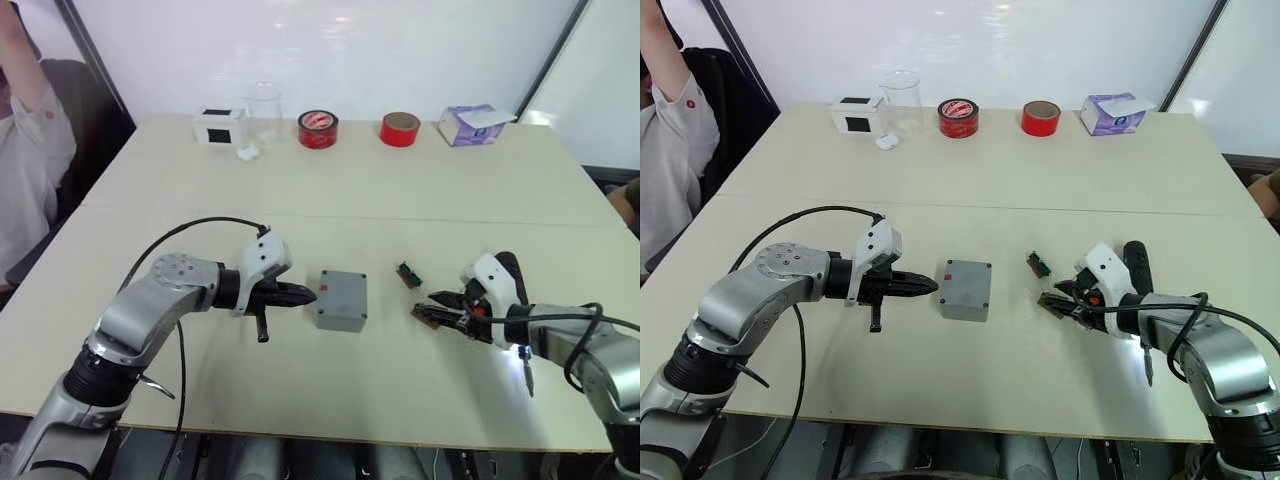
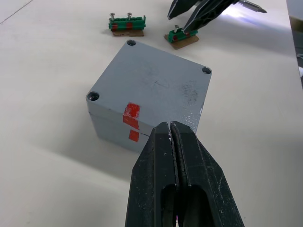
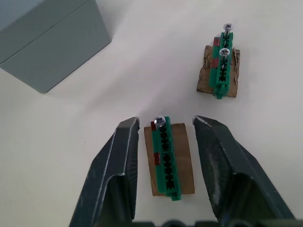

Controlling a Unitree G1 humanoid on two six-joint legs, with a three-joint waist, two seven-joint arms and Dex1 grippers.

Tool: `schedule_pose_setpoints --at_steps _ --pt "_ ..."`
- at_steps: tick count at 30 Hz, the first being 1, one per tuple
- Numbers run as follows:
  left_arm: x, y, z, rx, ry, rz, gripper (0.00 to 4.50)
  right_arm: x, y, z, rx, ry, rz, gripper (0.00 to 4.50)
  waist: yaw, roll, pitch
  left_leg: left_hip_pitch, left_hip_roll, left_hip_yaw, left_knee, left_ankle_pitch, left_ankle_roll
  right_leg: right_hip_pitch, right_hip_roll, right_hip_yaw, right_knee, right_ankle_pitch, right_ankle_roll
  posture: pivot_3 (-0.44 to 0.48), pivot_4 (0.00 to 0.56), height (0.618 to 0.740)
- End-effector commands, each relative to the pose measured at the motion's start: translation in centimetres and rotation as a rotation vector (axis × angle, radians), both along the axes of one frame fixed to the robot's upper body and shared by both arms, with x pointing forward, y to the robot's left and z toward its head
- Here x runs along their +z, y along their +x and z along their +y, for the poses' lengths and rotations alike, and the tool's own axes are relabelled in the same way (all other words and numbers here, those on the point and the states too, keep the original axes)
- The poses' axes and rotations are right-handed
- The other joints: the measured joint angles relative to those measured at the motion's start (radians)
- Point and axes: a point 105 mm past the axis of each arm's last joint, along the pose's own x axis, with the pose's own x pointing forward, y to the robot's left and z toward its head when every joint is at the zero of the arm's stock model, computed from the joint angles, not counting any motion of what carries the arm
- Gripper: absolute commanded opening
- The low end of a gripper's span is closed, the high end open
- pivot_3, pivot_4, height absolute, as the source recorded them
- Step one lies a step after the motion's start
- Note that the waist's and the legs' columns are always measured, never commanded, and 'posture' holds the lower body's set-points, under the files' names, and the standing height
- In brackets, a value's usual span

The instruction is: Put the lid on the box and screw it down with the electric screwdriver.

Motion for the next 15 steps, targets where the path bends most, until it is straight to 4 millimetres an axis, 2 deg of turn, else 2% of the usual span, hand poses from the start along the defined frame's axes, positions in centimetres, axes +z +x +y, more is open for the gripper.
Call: schedule_pose_setpoints --at_steps 1,6,9,11,12,15 --pt "0.58 -0.16 -0.01 -0.014 -0.003 -0.029 0.00 0.62 0.23 0.37 0.016 0.002 -0.037 2.08 0.000 0.000 0.000 0.000 0.000 0.000 0.000 0.000 0.000 0.000 0.000 0.000 0.000 0.000 0.000 0.000 0.150 0.740" --pt "0.47 -0.13 0.03 -0.011 0.000 -0.027 0.00 0.43 0.22 0.56 0.022 -0.001 -0.035 2.08 -0.001 0.000 0.000 0.000 0.000 0.000 0.000 0.000 0.000 0.000 0.000 0.000 0.000 0.000 0.000 0.000 0.150 0.740" --pt "0.37 -0.12 0.07 -0.011 0.003 -0.025 0.00 0.42 0.24 0.67 0.024 -0.001 -0.038 1.36 0.000 0.000 0.000 0.000 0.000 0.000 0.000 0.000 0.000 0.000 0.000 0.000 0.000 0.000 0.000 0.000 0.150 0.740" --pt "0.27 -0.13 0.10 -0.011 0.006 -0.024 0.00 0.39 0.19 0.76 0.028 -0.004 -0.039 0.37 0.000 0.000 0.000 0.000 0.000 0.000 0.000 0.000 0.000 0.000 0.000 0.000 0.000 0.000 0.000 0.000 0.150 0.740" --pt "0.24 -0.12 0.11 -0.011 0.008 -0.024 0.00 0.36 0.17 0.79 0.030 -0.005 -0.039 0.13 0.000 0.000 0.000 0.000 0.000 0.000 0.000 0.000 0.000 0.000 0.000 0.000 0.000 0.000 0.000 0.000 0.150 0.740" --pt "0.18 -0.11 0.14 -0.012 0.011 -0.024 0.00 0.32 0.17 0.82 0.028 -0.006 -0.040 0.05 -0.001 0.000 0.000 0.000 0.000 0.000 0.000 0.000 0.000 0.000 0.000 0.000 0.000 0.000 0.000 0.000 0.150 0.740"
